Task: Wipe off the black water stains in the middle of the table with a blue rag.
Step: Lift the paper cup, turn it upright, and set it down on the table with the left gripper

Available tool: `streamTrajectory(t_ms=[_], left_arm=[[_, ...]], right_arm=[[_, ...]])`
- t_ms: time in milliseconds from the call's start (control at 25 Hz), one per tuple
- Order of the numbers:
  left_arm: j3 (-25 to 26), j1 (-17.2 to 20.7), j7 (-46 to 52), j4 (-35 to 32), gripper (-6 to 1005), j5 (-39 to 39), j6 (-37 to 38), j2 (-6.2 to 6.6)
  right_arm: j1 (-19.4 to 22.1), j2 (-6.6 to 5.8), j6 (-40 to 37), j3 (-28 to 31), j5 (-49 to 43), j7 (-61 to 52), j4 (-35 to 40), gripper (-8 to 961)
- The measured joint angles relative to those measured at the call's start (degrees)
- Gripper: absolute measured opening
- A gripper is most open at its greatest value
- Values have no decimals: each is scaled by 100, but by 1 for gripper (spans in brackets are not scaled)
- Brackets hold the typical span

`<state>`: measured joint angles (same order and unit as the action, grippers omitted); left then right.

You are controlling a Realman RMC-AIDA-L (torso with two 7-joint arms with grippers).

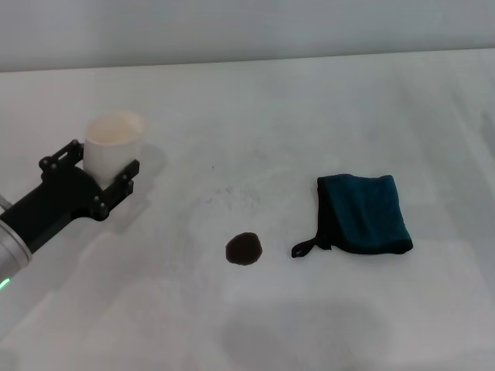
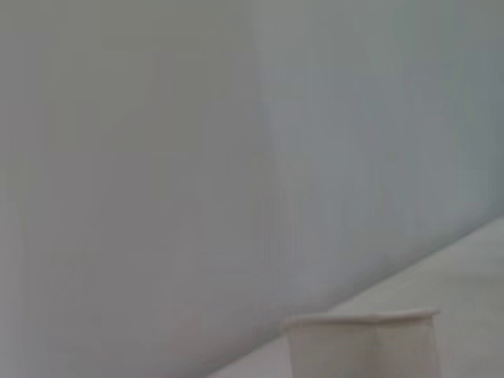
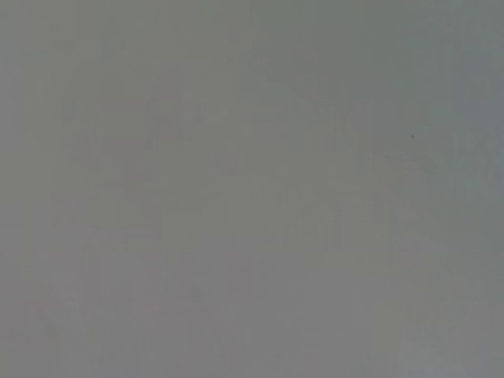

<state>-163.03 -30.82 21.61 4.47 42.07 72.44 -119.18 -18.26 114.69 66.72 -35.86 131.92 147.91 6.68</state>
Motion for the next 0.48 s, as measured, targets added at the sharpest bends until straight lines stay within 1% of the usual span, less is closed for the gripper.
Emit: streamTrajectory(t_ms=[200,320,480], left_arm=[[0,117,-180,-227,621,0,-328,-7],[0,221,-464,-399,621,16,-389,-8],[0,309,-876,-677,622,21,-689,-19]], right_arm=[[14,0,-48,38,0,1,0,689],[21,0,-114,56,0,6,0,689],[24,0,-234,68,25,7,0,689]])
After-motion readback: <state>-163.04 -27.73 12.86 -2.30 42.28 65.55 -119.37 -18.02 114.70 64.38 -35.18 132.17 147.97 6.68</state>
